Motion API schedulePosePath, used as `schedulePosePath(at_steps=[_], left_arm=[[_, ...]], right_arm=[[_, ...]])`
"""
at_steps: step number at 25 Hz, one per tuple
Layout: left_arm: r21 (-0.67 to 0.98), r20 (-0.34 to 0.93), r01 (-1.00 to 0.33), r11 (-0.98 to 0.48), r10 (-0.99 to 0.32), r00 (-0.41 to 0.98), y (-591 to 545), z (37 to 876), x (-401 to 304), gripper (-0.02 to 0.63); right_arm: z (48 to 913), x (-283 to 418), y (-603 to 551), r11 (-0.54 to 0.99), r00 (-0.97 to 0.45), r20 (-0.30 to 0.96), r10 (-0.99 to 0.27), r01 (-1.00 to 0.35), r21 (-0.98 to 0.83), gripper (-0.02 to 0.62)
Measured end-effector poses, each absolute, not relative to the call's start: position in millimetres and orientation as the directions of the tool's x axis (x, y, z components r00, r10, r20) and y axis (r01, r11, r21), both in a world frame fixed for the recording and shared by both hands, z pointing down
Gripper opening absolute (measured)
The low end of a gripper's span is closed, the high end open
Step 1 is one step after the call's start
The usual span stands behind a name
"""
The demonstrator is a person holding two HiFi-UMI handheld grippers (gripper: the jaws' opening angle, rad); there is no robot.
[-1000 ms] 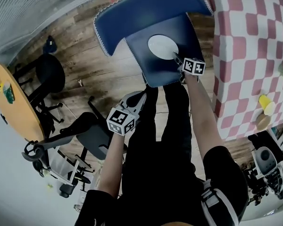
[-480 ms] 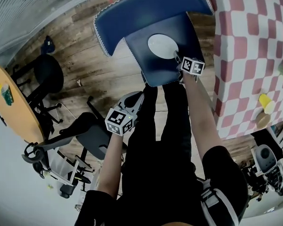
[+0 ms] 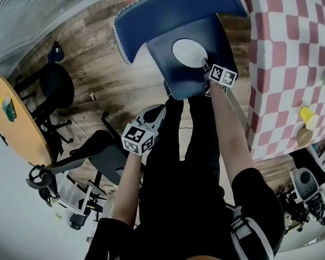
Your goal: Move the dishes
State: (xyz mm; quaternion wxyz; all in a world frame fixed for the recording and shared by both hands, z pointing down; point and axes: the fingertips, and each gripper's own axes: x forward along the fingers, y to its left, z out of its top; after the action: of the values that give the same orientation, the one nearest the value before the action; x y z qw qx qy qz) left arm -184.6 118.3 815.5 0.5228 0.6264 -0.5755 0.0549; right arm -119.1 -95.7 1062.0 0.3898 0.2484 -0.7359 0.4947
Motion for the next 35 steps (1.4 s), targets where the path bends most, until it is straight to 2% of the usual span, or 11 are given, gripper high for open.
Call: schedulePosePath(at_steps=[14,24,35], left_arm=[[0.571,0.625,-0.813,0.112,-0.702,0.342,119,736,-198,0.021],[0.558,0.601,-0.826,0.076,-0.724,0.339,142,682,-197,0.021],[0.507,0.578,-0.861,-0.042,-0.725,0.376,155,624,-200,0.021]], right_arm=[[972,-136,-67,0.229,-0.701,0.713,0.025,-0.69,-0.687,0.029],[888,-147,-59,0.244,-0.741,0.672,-0.007,-0.653,-0.717,0.029],[789,-119,-44,0.252,-0.776,0.626,-0.083,-0.624,-0.74,0.029]])
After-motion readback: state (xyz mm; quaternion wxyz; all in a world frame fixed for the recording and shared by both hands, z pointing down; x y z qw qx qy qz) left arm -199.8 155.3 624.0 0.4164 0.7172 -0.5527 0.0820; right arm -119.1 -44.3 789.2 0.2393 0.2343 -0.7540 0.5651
